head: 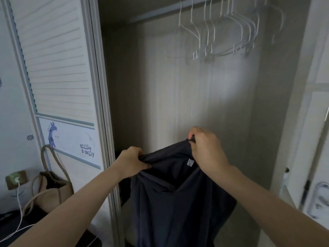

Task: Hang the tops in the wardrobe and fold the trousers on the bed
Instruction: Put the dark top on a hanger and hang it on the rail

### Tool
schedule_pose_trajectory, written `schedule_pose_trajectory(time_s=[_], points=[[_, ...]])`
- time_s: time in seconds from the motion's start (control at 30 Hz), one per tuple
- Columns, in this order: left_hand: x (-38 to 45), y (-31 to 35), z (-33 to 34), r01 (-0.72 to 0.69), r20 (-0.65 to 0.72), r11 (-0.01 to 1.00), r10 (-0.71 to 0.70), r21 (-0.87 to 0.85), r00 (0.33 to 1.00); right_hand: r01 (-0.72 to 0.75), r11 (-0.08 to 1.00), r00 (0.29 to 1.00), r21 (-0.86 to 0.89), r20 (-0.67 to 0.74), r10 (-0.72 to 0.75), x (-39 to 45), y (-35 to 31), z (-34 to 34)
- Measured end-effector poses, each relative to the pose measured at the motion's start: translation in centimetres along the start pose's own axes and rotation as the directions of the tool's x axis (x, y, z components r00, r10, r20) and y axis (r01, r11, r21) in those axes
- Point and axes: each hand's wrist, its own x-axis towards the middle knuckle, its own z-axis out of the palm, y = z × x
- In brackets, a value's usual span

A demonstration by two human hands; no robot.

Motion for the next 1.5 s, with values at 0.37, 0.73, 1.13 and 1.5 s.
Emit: schedule_pose_trajectory(time_s=[0.37,0.73,1.13,1.5], points=[[9.7,0.2,-4.8,0.418,0.506,0.347,0.222,-0.84,0.833,-0.067,0.972,0.991,-0.226,-0.13,0.038,6.4,1.1,2.0],[17.1,3.0,-5.5,0.102,0.354,0.644,0.275,-0.758,0.894,-0.374,0.86,0.927,-0.348,-0.114,0.357,8.5,2.6,2.0],[22.9,11.4,-6.9,0.093,0.253,0.446,0.315,-0.89,0.915,-0.339,0.846,0.906,-0.412,-0.385,0.175,18.7,-1.1,-9.3],[26.1,15.0,-8.0,-0.111,0.083,0.509,0.343,-0.854,0.936,-0.539,0.683,0.769,-0.494,-0.619,0.159,31.5,1.7,-20.5]])
